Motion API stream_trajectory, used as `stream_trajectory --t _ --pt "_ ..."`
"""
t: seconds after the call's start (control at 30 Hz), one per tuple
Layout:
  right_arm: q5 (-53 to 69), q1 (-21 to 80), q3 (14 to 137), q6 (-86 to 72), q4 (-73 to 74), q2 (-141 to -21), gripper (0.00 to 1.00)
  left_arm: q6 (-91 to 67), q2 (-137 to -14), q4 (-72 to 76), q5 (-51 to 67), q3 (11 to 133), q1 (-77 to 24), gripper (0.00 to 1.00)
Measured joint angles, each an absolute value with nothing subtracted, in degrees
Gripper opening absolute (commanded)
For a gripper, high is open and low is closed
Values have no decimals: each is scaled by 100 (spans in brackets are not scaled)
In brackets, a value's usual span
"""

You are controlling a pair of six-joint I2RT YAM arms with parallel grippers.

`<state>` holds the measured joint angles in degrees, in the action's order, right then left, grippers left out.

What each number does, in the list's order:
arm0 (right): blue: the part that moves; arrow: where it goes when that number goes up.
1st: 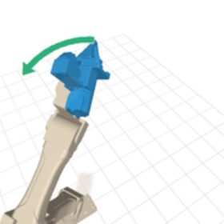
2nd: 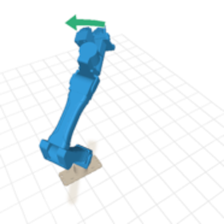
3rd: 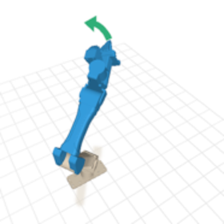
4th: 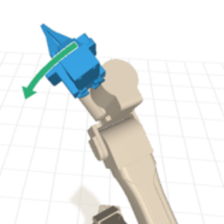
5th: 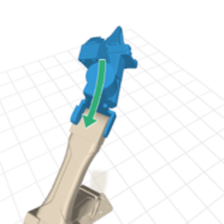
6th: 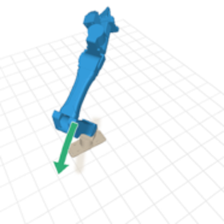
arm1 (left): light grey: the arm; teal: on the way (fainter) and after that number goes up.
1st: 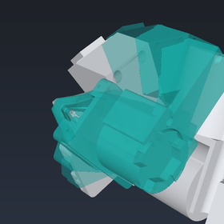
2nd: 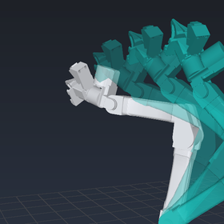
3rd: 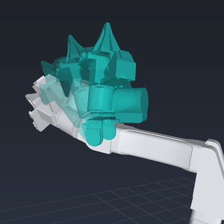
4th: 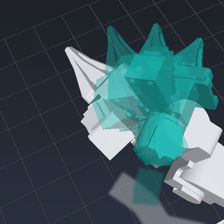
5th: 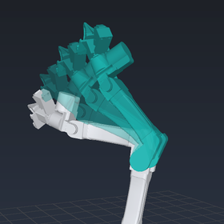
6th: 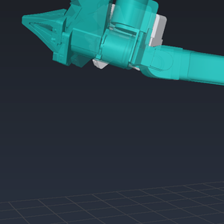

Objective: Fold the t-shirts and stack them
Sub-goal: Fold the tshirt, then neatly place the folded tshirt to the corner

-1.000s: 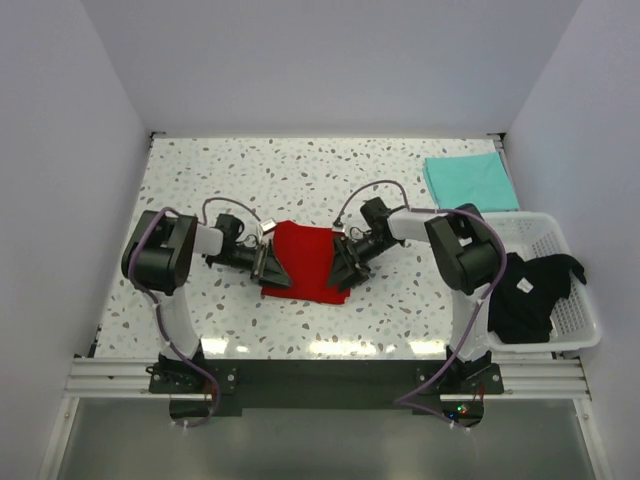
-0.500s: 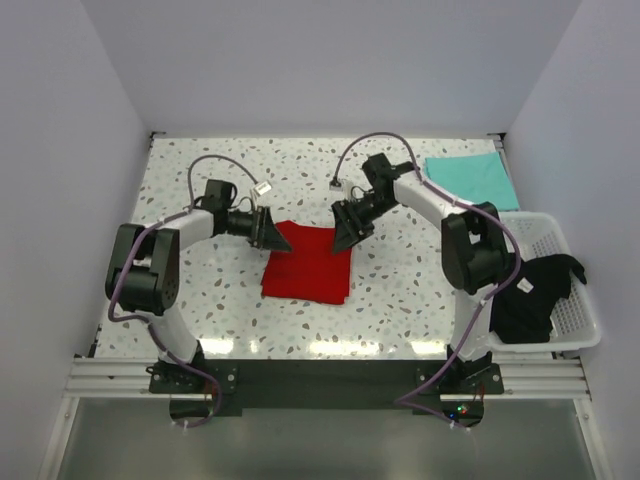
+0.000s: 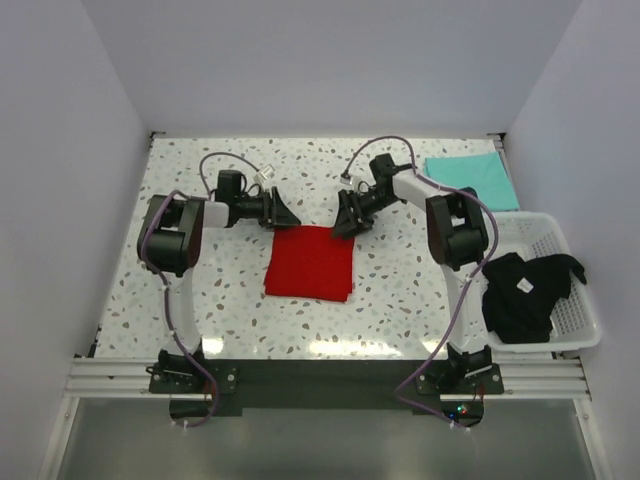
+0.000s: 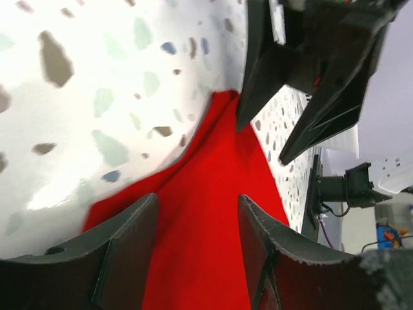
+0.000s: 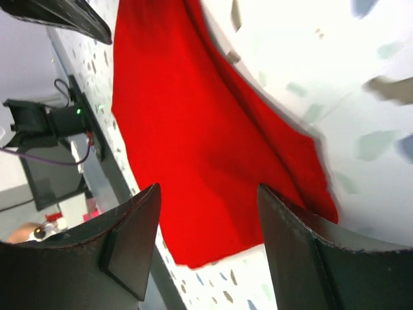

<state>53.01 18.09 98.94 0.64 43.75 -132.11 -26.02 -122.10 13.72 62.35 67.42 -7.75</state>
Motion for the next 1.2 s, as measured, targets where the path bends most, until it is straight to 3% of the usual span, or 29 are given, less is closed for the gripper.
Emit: stream_trajectory --t 0.37,0.57,0.67,0.83,1.0,1.2 --pt "5026 1525 10433 -75 4254 -13358 68 -2383 -12335 1210 5920 7452 -51 57" --pt "4495 1525 9765 -401 4106 -12285 74 -836 -11045 106 5203 7358 -255 58" --pt "4108 1514 9188 -637 3931 -11177 75 296 -9695 -198 4438 6779 -1044 54" --pt "3395 1450 8294 -1258 3548 -9745 76 1824 -7907 -113 2926 5389 -3367 52" --pt "2810 1415 7599 -1820 3538 -9605 77 2963 -7964 -217 1461 4604 -4963 53" --pt "2497 1378 7013 -2121 3592 -9612 78 3701 -8744 82 386 4469 -5826 51"
